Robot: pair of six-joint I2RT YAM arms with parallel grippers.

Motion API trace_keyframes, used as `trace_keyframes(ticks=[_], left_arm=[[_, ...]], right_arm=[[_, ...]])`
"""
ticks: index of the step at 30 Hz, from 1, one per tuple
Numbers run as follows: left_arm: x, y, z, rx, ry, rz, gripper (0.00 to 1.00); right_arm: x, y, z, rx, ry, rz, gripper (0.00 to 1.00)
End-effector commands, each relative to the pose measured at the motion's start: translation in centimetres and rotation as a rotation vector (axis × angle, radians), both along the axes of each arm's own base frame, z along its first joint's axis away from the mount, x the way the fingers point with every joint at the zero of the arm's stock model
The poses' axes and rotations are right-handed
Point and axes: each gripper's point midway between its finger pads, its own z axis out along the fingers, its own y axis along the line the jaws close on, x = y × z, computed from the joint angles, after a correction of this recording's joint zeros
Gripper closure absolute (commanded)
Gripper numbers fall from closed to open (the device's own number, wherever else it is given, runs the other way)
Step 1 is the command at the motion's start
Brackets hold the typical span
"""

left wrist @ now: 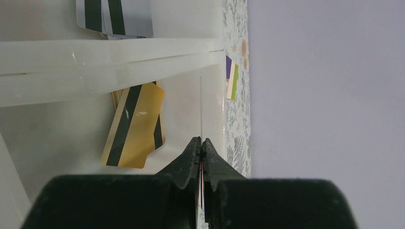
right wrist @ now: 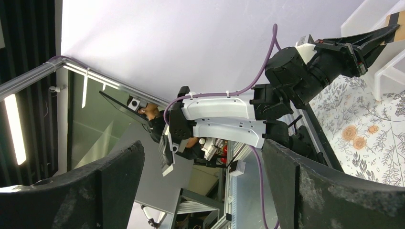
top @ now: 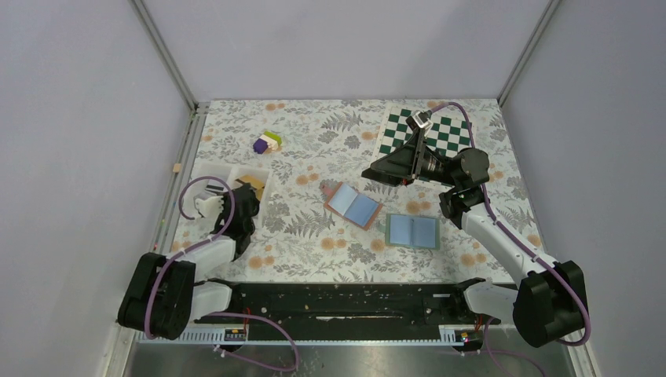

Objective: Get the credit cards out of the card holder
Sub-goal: Place the credit card in the storage box.

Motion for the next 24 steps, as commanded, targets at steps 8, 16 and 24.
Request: trace_keyframes(ticks=[8, 16, 24], left_arm=[[-0.6, 2.2, 2.3, 0.018, -0.081, 0.133, 1.0], [0.1, 0.9, 0.6, -0.028, -0.069, 0.1, 1.0], [1.1, -0.2, -1.2, -0.059, -0.037, 0.077, 1.0]], right_arm=[[-1.0, -0.5, 1.8, 0.014, -0.092, 0.006, 0.0], [-1.2, -0.6, 2.3, 0.023, -0.099, 0.005, 0.01], [-1.7, -0.7, 2.3, 0.004, -0.116, -0.005, 0.01]])
